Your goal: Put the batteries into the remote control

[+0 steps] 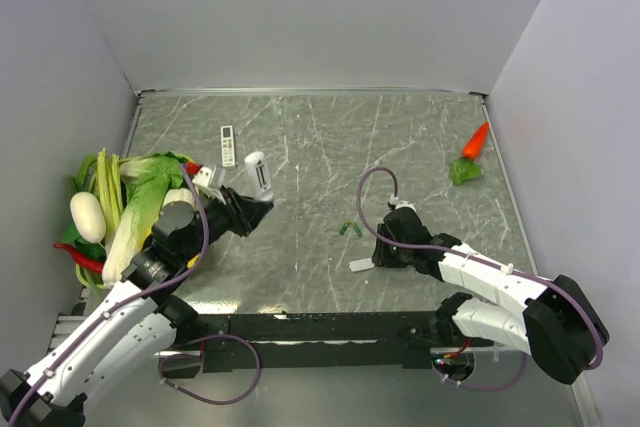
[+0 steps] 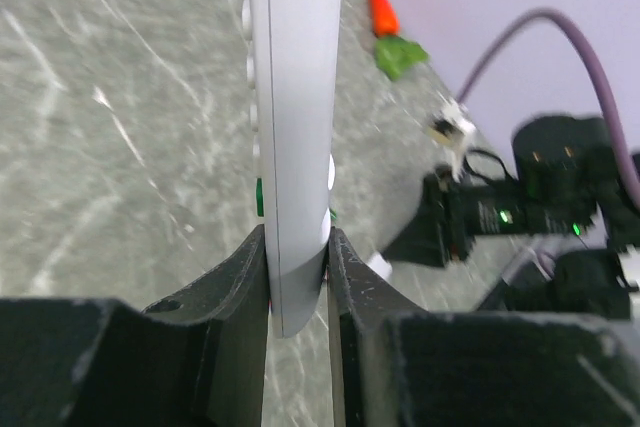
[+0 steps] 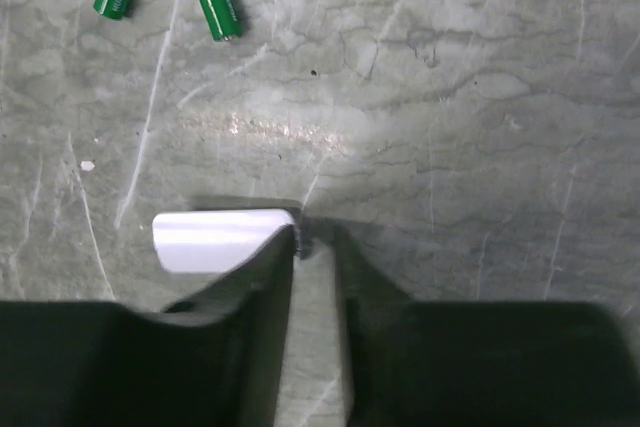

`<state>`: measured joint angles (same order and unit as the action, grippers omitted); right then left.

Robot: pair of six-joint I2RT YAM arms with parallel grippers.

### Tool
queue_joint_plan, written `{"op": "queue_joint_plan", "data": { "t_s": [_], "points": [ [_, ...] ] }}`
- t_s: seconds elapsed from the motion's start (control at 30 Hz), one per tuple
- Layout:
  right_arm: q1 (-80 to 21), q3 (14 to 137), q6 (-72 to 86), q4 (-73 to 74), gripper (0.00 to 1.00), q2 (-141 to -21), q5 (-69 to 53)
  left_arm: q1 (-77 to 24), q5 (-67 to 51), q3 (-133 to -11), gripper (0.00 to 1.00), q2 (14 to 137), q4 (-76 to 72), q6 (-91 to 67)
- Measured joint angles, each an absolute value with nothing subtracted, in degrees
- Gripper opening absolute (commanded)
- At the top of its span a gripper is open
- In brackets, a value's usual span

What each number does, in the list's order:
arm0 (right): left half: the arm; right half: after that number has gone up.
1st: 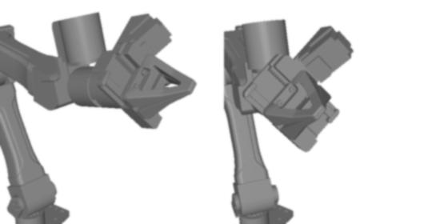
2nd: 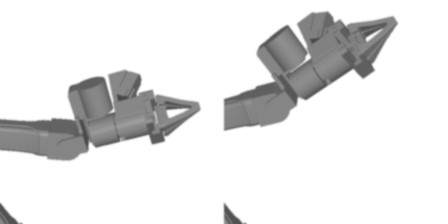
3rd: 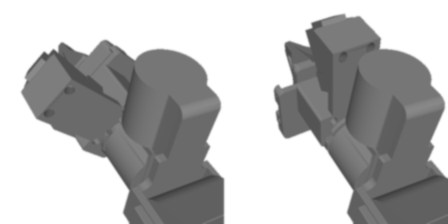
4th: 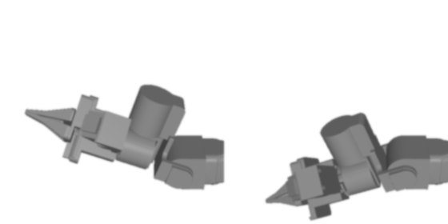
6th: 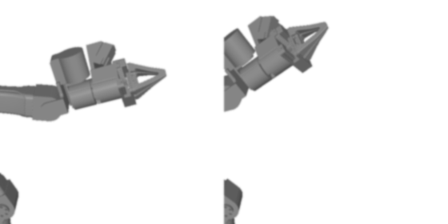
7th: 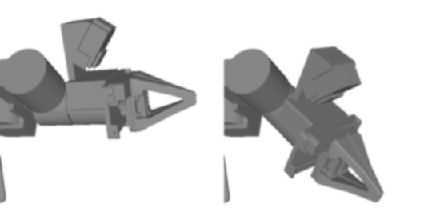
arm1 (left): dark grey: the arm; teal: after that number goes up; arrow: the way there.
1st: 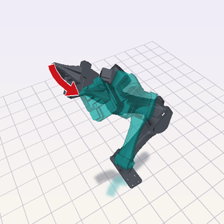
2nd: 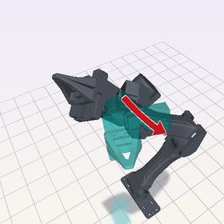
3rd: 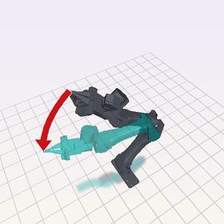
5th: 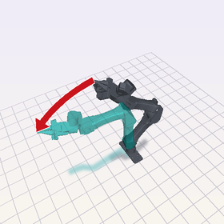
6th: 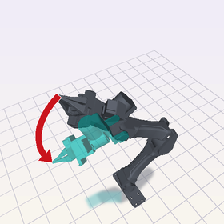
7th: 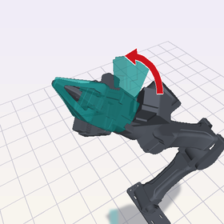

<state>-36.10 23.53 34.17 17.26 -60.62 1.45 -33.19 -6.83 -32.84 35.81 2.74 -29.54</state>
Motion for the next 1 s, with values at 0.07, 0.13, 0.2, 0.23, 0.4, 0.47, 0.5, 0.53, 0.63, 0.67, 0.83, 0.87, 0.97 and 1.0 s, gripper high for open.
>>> {"op": "queue_joint_plan", "data": {
  "t_s": [0.07, 0.13, 0.2, 0.23, 0.4, 0.47, 0.5, 0.53, 0.63, 0.67, 0.83, 0.87, 0.97, 1.0],
  "points": [
    [-36.10, 23.53, 34.30, 17.91, 0.63, -60.58, 1.78, -33.19, -9.50, -29.39, 0.01, 33.82, 0.47, -30.63],
    [-36.12, 23.68, 34.13, 18.72, 0.76, -60.12, 2.13, -33.19, -12.19, -25.85, 0.01, 32.21, -1.69, -31.83],
    [-36.10, 24.29, 33.23, 20.18, 0.88, -58.85, 2.61, -33.19, -14.55, -22.57, 0.01, 31.03, -4.16, -33.01],
    [-36.10, 24.62, 32.51, 21.06, 0.93, -57.74, 2.96, -33.19, -15.75, -20.99, 0.01, 30.39, -5.04, -33.76],
    [-36.10, 26.63, 28.21, 21.50, 1.00, -49.89, 3.44, -33.19, -20.38, -15.11, 0.01, 28.51, -11.51, -36.27],
    [-36.10, 27.33, 26.13, 20.14, 1.00, -47.09, 3.40, -33.19, -21.98, -12.53, 0.01, 28.05, -15.64, -37.69],
    [-36.10, 27.57, 24.84, 19.14, 1.00, -45.69, 3.29, -33.19, -22.61, -11.60, 0.01, 27.97, -17.17, -38.20],
    [-36.10, 27.66, 23.46, 17.98, 1.00, -44.53, 2.94, -33.19, -23.44, -10.37, 0.01, 27.97, -19.29, -38.70],
    [-36.10, 27.66, 20.18, 15.40, 1.00, -42.50, 3.01, -33.19, -25.30, -8.71, 0.01, 28.16, -22.55, -39.13],
    [-36.10, 27.83, 19.27, 15.05, 0.96, -42.52, 3.27, -33.19, -25.80, -8.29, 0.01, 28.42, -23.68, -39.27],
    [-36.05, 33.91, 15.75, 16.23, 0.84, -49.58, 4.91, -33.19, -27.22, -5.45, 0.01, 29.67, -30.24, -40.34],
    [-35.99, 35.79, 15.18, 16.32, 0.80, -52.18, 4.97, -33.19, -27.31, -4.93, 0.01, 30.17, -31.31, -40.45],
    [-35.55, 41.10, 13.74, 17.50, 0.69, -59.53, 4.84, -33.19, -27.40, -4.19, 0.01, 31.42, -32.80, -41.06],
    [-35.31, 43.09, 13.41, 18.24, 0.65, -62.37, 4.62, -33.19, -27.42, -4.14, 0.01, 31.53, -32.82, -41.17]
  ]
}}
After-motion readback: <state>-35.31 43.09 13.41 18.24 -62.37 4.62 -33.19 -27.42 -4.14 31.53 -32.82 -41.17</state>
